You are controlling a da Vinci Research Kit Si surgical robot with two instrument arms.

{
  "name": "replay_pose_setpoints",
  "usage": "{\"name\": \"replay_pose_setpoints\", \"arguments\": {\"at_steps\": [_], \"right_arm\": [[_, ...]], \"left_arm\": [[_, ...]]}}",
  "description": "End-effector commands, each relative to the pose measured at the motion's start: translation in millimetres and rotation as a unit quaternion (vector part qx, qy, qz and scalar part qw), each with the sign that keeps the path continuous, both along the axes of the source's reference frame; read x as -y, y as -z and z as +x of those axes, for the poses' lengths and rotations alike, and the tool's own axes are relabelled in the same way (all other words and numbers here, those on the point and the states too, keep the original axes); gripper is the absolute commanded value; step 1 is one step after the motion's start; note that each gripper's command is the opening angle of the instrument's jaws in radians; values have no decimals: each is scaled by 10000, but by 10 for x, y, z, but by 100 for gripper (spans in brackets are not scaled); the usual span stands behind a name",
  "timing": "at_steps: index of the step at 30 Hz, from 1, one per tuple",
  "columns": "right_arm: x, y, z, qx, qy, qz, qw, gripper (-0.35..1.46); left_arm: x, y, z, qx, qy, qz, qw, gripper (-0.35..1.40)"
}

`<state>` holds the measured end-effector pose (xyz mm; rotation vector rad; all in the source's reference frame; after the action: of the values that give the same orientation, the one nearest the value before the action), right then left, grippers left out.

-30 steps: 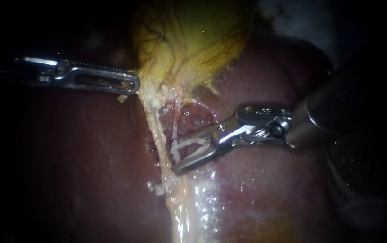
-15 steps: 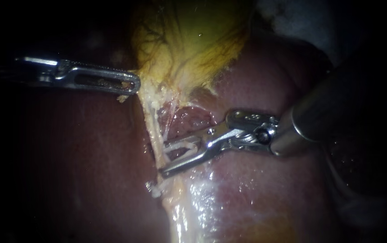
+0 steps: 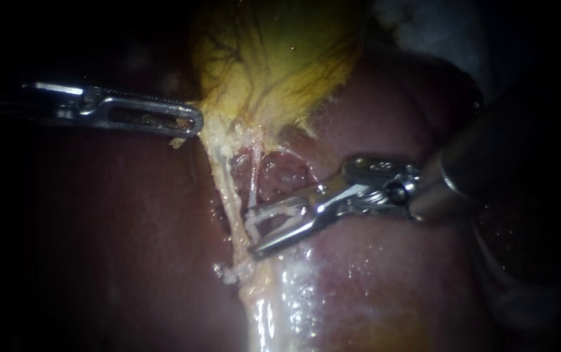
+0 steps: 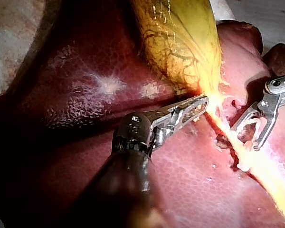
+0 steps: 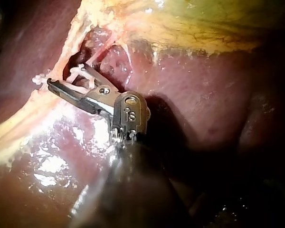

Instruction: Clipping second clip left tube

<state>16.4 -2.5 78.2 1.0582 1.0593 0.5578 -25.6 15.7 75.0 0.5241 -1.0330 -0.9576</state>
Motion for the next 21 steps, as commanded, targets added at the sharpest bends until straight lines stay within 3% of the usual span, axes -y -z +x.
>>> {"name": "replay_pose_setpoints", "arguments": {"at_steps": [1,7,14,21], "right_arm": [[-2,1,-5,-8,14,8,10000,49],[-16,17,-15,-39,55,49,10000,49],[-30,43,-21,-232,-8,126,9997,49],[-32,49,-13,-322,-75,186,9993,49]], "left_arm": [[0,0,0,0,0,-3,10000,-35],[0,0,0,0,0,-3,10000,-35],[0,0,0,0,-1,-4,10000,-35],[0,0,0,0,-2,-4,10000,-35]]}}
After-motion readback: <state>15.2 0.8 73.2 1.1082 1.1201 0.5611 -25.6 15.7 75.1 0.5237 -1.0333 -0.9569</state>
